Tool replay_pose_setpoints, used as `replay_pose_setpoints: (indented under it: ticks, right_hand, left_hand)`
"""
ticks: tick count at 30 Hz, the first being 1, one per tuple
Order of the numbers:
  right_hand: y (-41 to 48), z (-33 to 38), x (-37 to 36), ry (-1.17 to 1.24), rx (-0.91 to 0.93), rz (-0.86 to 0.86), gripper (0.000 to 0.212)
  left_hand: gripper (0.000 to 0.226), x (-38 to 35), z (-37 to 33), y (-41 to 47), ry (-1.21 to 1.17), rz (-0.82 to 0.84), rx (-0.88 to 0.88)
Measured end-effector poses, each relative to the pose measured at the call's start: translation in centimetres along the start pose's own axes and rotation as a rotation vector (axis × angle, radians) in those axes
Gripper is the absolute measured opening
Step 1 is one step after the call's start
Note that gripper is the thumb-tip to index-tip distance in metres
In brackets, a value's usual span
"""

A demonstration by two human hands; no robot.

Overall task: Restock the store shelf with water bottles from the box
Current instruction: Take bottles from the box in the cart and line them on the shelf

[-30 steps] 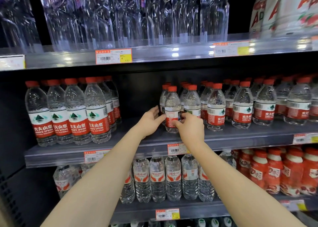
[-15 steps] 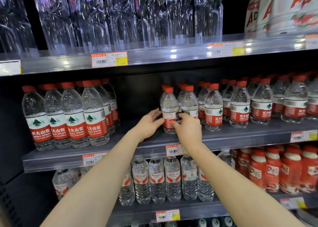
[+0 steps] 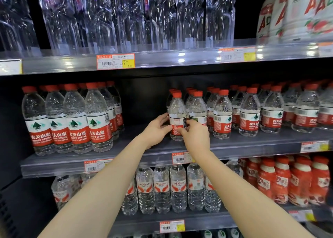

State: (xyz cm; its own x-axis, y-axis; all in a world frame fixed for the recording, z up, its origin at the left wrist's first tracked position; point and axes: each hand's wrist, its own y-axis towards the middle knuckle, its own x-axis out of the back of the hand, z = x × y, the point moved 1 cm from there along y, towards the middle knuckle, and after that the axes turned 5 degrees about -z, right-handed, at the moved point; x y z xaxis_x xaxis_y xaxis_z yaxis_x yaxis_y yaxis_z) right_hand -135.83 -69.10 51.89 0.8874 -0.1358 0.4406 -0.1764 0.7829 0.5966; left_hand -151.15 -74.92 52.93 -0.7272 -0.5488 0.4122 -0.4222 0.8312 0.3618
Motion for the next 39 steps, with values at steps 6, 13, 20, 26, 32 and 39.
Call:
replay_pose_setpoints:
  ticks: [6,13,20,26,32,39]
  right_hand:
    - [-0.1,0.0,0.0,-0.015,-0.006,-0.019,0.036]
    - [-0.2,0.1,-0.2,-0.058,-0.005,0.012,0.027]
    - [-0.7,0.1,-0.2,-0.068,0.040,-0.027,0.020]
    - [-1.1,0.2,0.3,-0.097,0.082,-0.021,0.018]
    - [-1.6,0.7,1.4,-0.100,0.116,-0.012,0.012]
    - [-2.4,1.0,2.7,-0.260,0.266,0.074,0.025]
  left_hand:
    - [0.075,0.3,-0.2,-0.2,0.090,-0.045,-0.011]
    - [0.042,-0.3,-0.4,-0.9,0.124,-0.187,0.038]
    - [0.049,-0.2,-0.9,-1.3,0.186,-0.200,0.018]
    - [0.077,-0.3,-1.6,-2.4,0.503,-0.137,-0.066]
    - [0.076,0.2,-2.4,-4.4,0.670,-0.140,-0.041]
    - [0.061,0.7,-3.8,-7.8,0.910,-0.167,-0.122]
